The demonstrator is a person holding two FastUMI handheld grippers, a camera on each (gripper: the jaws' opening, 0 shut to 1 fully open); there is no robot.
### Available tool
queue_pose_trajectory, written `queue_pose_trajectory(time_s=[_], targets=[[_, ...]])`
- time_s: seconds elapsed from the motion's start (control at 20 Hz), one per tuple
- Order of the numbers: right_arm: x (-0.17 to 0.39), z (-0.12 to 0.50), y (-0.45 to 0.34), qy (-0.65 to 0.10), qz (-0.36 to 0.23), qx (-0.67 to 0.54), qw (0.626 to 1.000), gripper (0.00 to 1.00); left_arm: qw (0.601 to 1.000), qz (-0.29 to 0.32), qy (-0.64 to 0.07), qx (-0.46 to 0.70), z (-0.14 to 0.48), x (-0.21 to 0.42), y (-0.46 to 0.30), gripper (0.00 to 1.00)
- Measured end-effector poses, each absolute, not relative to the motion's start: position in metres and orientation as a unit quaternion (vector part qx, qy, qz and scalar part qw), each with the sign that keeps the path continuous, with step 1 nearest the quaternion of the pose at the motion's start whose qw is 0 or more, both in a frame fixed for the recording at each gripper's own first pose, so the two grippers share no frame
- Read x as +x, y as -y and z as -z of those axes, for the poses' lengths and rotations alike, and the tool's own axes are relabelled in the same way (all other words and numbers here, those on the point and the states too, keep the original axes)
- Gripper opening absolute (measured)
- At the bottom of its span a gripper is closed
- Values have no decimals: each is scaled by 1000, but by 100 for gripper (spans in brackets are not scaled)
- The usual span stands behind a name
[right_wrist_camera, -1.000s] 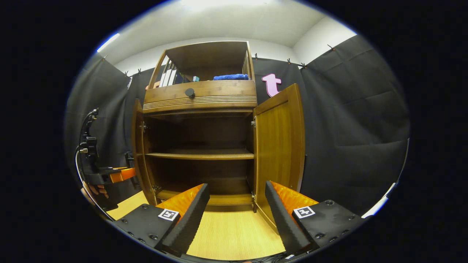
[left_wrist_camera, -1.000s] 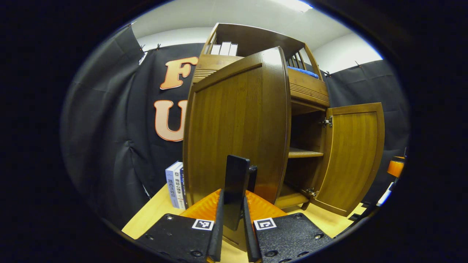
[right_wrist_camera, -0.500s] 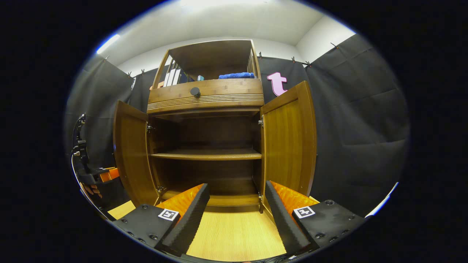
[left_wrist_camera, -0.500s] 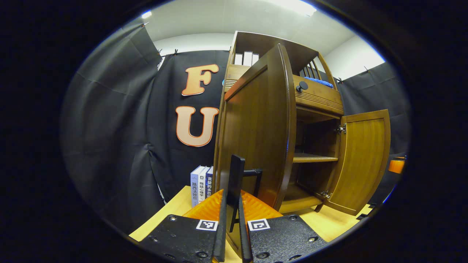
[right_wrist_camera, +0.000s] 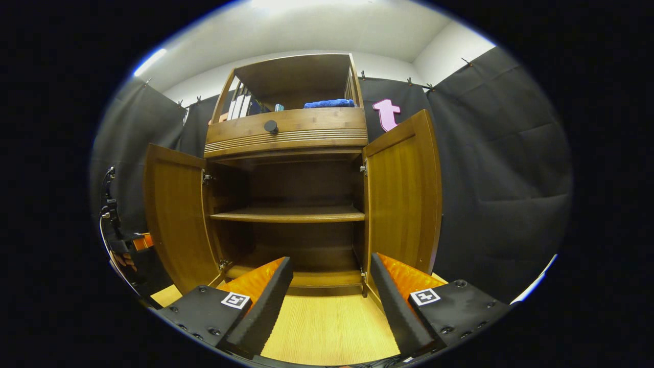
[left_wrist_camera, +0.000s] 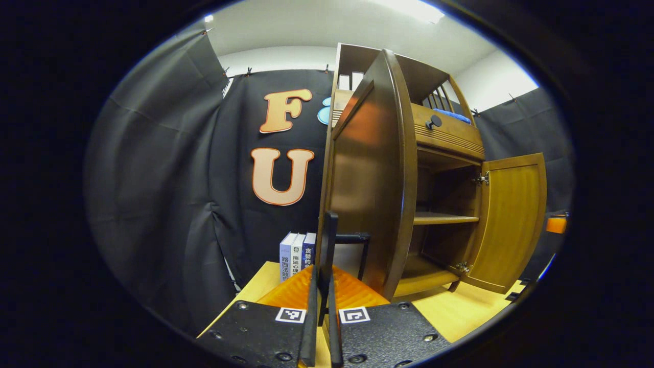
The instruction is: Open the right door of the double-door shoe cabinet with the right hand, and open the left door with the left hand.
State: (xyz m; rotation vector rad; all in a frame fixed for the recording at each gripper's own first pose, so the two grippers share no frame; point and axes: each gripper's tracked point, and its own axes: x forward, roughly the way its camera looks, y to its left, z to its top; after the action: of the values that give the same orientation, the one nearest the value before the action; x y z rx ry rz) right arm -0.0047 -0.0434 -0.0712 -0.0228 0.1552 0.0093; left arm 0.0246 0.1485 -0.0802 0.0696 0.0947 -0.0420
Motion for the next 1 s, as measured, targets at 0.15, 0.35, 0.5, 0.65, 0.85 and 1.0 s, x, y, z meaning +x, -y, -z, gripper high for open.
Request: queue_pose_trajectory(time_s=[0.15,0.35,0.5,0.65,0.85,1.0], targets=[[-2,73,40,-80,-10,-14,997,98,998,33,-58,20,83,6,-152,14],[6,77,29,-84,-24,-12,996,100,997,25,-53,49,72,-13,-150,17],[10,78,15,-83,-43,-14,996,98,997,31,-42,55,57,-25,-138,9],[12,76,8,-81,-51,-21,995,100,997,39,-28,55,40,-32,-116,9],[14,70,7,-72,-48,-18,996,98,998,47,-23,47,24,-26,-83,5],[11,67,12,-67,-39,-20,997,98,998,52,-20,40,21,-18,-60,9]])
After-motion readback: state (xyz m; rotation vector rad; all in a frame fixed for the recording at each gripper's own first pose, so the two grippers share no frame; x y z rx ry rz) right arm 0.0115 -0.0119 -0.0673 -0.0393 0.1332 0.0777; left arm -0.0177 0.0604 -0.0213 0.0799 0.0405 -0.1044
